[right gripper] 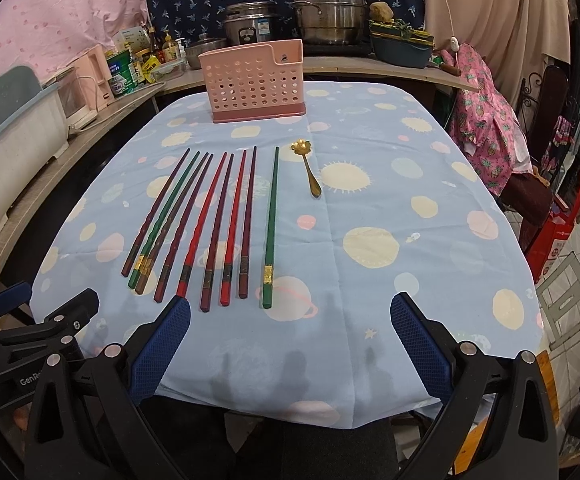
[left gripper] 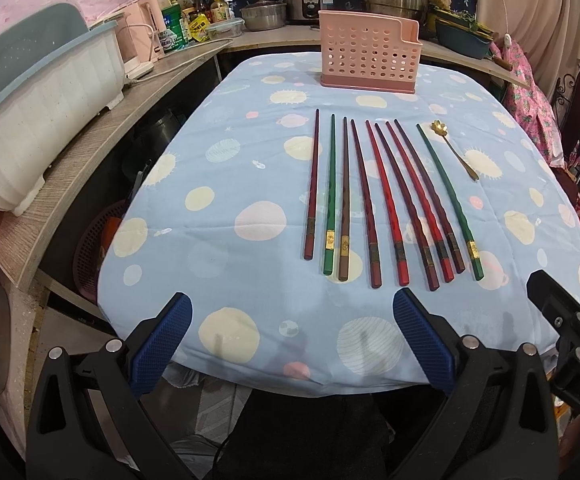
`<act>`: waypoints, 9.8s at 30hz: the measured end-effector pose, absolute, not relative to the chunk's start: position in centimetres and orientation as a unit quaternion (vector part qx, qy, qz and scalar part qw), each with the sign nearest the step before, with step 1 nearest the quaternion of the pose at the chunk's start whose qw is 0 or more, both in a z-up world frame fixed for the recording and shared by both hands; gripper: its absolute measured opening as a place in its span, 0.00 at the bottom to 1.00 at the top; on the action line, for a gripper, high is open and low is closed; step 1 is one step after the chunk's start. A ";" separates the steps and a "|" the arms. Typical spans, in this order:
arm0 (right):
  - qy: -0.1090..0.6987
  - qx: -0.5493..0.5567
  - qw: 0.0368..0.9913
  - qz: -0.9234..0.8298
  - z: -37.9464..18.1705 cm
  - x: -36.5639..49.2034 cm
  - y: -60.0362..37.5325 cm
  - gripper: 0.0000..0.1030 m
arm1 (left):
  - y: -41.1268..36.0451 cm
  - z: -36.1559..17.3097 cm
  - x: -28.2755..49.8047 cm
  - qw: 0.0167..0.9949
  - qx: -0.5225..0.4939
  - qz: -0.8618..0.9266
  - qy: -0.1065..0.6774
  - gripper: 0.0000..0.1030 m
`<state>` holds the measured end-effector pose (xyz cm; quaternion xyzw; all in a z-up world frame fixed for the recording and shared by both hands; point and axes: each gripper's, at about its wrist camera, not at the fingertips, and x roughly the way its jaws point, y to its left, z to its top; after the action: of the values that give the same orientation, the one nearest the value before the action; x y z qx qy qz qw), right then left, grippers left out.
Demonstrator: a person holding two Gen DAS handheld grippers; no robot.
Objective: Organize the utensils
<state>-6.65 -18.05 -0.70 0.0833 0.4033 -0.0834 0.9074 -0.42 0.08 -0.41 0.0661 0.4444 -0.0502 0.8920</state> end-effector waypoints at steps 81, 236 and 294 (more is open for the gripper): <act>0.372 0.161 0.912 -0.064 2.0 7.0 -27.2 0.02 | 2.6 4.5 11.3 0.900 -0.020 -0.091 0.425 0.08; 0.463 0.083 0.882 -0.011 -6.6 0.2 -18.7 0.07 | 0.4 -5.6 6.5 0.869 0.046 -0.073 0.487 0.59; 0.355 0.116 0.927 -0.026 3.9 1.0 -23.9 0.07 | 4.4 5.5 9.2 0.911 -0.029 -0.082 0.402 0.07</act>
<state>1.02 -23.91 3.85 0.1161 0.3553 -0.0263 0.9271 9.15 4.44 5.51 -0.0285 0.4024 -0.0820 0.9113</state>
